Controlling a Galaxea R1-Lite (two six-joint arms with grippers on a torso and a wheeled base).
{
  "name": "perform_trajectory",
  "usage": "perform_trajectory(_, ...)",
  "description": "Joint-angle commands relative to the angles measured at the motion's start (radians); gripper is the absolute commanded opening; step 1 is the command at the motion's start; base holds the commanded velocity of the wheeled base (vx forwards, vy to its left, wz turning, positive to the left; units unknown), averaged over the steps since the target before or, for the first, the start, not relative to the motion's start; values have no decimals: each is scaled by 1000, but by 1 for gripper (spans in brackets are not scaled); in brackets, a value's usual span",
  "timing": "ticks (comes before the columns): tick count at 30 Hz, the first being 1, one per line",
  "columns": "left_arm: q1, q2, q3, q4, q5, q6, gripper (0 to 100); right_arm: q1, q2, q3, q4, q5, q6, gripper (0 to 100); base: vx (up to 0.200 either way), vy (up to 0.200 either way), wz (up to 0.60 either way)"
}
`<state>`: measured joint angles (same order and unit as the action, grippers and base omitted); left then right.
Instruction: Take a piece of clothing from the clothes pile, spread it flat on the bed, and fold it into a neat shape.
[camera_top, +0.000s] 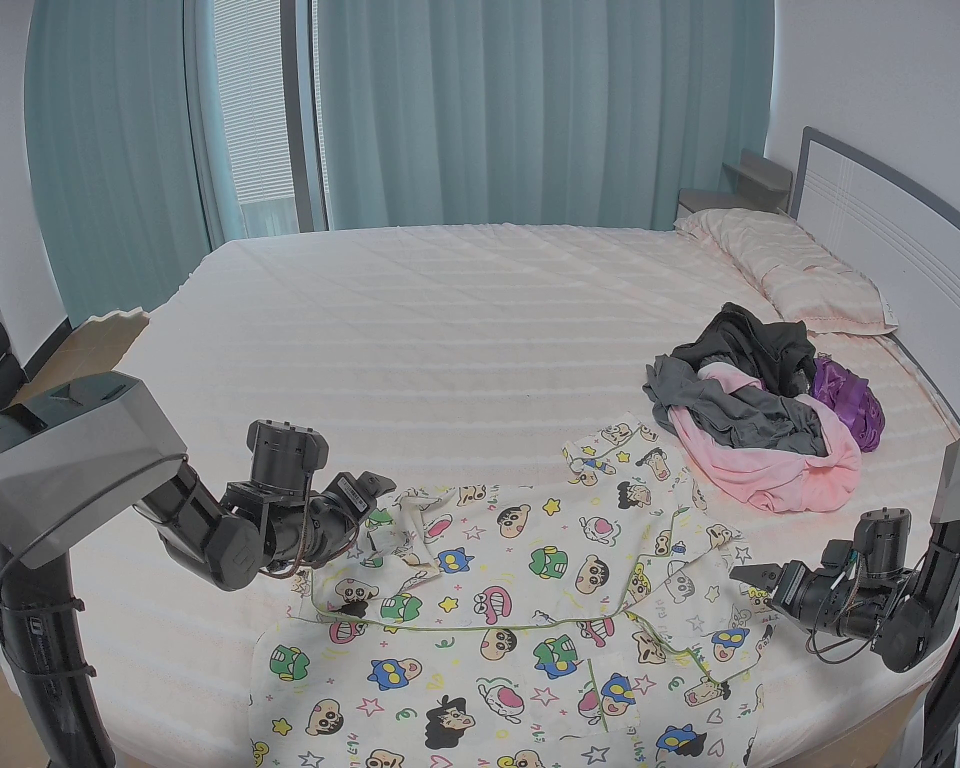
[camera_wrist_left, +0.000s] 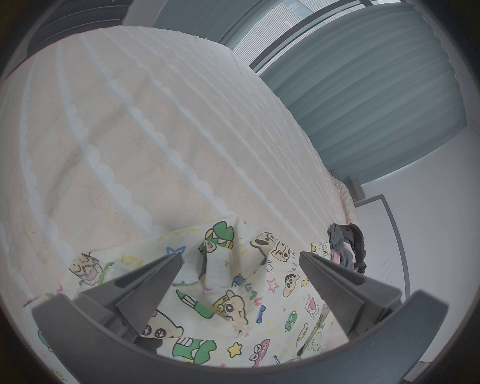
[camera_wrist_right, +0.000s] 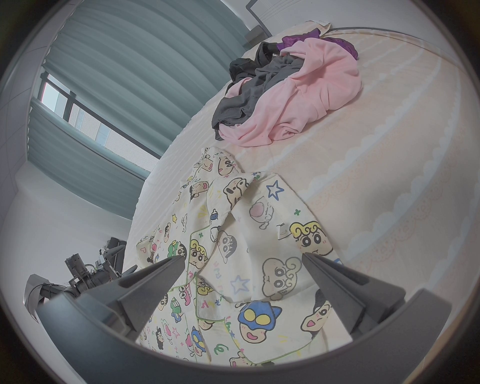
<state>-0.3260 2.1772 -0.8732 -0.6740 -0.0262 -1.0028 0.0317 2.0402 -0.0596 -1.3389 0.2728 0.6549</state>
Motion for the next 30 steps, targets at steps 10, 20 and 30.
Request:
perform_trajectory(10,16,-5,-12,45,9,64,100,5,0,0,0,0,0,100,0,0,0)
perform_trajectory(20,10,32,-87,225,66,116,100,13,2,1,0,0,0,100,0,0,0)
perform_trajectory(30,-21,93,-191,291,130,211,100,14,2,0,0,0,2,100,0,0,0)
